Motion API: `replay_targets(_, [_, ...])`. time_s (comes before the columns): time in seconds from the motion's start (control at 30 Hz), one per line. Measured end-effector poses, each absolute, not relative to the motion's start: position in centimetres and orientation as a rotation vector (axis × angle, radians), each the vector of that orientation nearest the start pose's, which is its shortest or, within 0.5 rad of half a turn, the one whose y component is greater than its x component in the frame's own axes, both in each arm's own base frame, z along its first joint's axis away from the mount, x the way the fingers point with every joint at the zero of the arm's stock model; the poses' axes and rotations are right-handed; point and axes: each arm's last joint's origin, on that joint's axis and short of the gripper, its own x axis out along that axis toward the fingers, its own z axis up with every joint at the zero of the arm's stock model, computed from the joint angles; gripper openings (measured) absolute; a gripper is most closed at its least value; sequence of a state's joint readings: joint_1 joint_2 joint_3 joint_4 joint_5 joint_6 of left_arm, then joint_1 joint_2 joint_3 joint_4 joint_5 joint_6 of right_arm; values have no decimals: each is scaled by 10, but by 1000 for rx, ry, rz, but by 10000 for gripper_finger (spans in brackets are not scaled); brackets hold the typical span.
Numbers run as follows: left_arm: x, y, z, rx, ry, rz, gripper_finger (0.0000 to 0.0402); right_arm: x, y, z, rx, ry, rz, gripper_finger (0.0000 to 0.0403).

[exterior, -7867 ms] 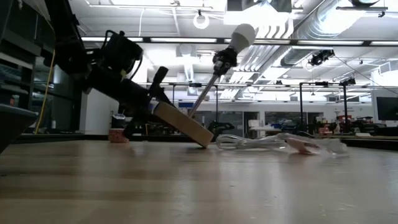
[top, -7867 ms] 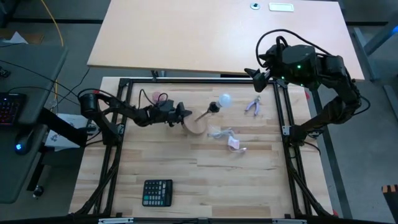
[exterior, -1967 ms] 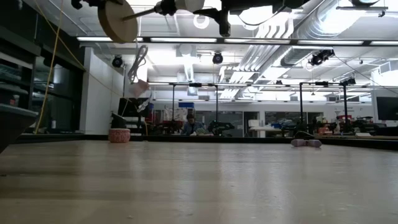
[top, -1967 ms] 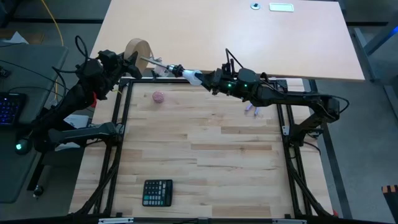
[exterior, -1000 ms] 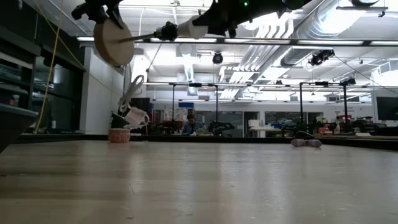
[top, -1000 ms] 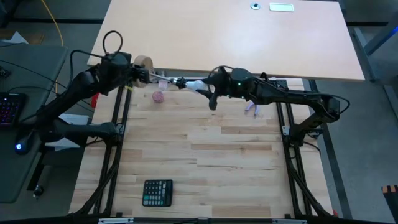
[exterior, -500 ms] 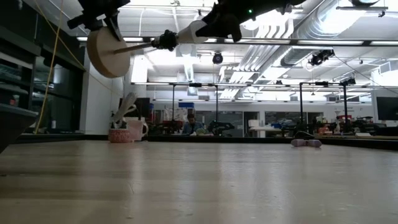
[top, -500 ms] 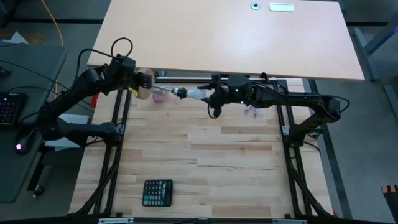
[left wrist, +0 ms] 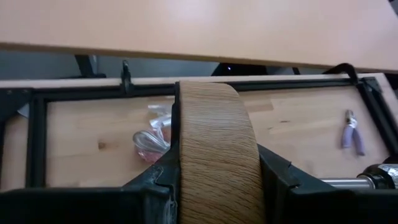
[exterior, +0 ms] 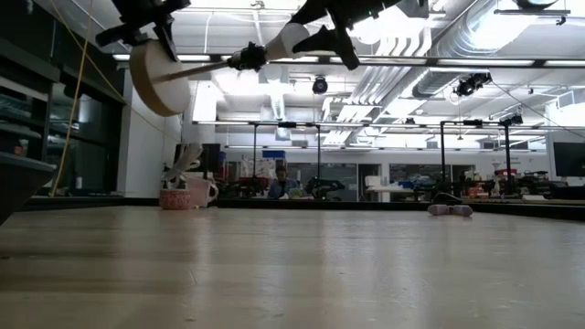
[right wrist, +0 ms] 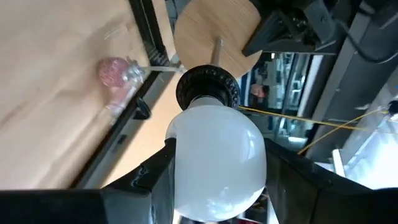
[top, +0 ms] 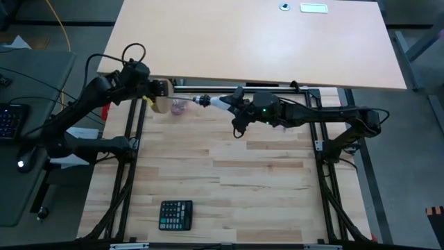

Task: Screw lightbulb
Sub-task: Remove the white lightbulb from the brown lamp, then put the brown lamp on the table

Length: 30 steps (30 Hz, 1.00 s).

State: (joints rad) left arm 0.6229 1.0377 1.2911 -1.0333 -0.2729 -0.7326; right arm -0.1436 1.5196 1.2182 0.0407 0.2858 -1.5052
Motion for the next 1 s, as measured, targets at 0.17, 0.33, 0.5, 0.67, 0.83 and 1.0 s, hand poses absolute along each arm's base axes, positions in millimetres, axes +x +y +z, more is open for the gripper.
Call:
replay_targets(0.17, [132,111,384,-871,444,1047,115,347,-57,334,-1561,500,-200,193])
replay_targets(0.33, [114,108,389,-924,412,1036,115,348,-57,341,-1600,438,-228,193])
replay_targets(0.5, [97,99,397,-917,350,1032,115,345,-57,351,-1602,380,-280,193])
replay_targets(0.67, [89,92,397,-931,376,1007,115,338,-65,359,-1585,378,-353,193])
replay_targets(0.83, [88,91,399,-892,362,989,115,325,-73,373,-1485,374,-465,193])
replay_targets(1.0, [89,91,402,-822,363,934,115,299,-70,399,-1244,279,-598,193])
